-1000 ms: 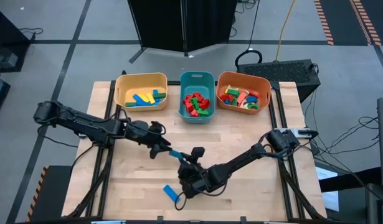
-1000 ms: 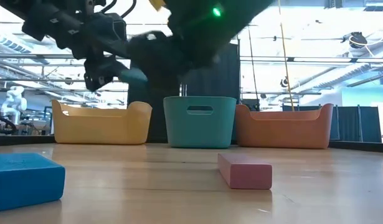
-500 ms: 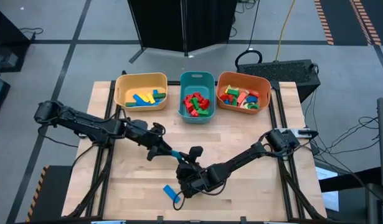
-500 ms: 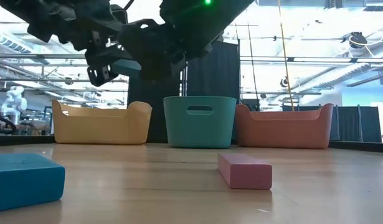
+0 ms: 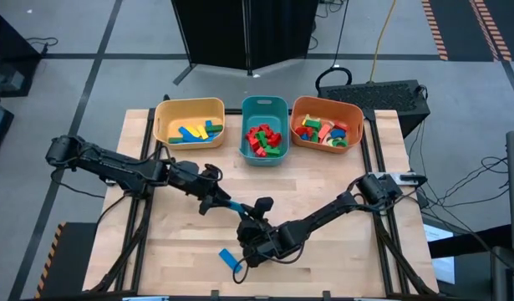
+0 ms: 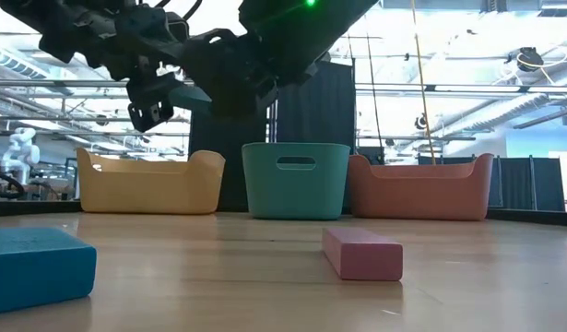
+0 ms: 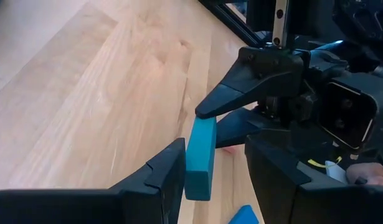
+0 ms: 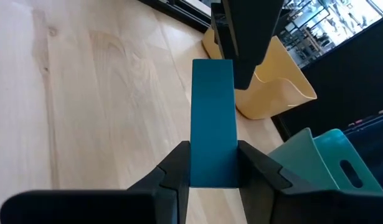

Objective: Sort blocks by size
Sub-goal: Put the blue rectangle block into the yellow bin

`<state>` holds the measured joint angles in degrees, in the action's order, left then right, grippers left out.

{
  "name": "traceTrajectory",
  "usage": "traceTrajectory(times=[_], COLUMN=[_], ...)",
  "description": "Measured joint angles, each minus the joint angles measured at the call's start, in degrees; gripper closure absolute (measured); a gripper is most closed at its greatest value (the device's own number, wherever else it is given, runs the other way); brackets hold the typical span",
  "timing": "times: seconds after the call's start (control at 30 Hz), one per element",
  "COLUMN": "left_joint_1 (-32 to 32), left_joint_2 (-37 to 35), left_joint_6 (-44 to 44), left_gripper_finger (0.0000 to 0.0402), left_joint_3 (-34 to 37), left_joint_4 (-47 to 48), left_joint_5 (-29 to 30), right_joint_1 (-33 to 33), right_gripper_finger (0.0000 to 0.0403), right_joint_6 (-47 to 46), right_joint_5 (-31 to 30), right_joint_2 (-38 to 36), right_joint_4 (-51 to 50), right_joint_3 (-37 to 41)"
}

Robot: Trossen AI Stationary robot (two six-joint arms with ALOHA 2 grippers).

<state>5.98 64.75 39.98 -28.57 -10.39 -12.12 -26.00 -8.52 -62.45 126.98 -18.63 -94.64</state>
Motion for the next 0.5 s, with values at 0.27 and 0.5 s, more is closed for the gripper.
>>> traceTrajectory(times=[0.27,0.5], left_joint_1=[0.0,0.1], left_joint_2=[0.0,0.1], left_joint_6=[-1.5,-1.3], left_gripper_finger=[0.0244,0.0244], left_joint_3=[0.0,0.2], left_joint_4=[0.1,1.5], left_joint_5=[0.0,-1.0], right_joint_1=[0.2,-0.1], right_gripper_finger=[0.0314,0.0314], right_joint_6=[0.3,0.2], right_joint_5=[-0.7,-7.1], right_joint_2=[0.0,-1.2], right_joint_4=[0.3,0.3], right_joint_3=[0.0,0.1])
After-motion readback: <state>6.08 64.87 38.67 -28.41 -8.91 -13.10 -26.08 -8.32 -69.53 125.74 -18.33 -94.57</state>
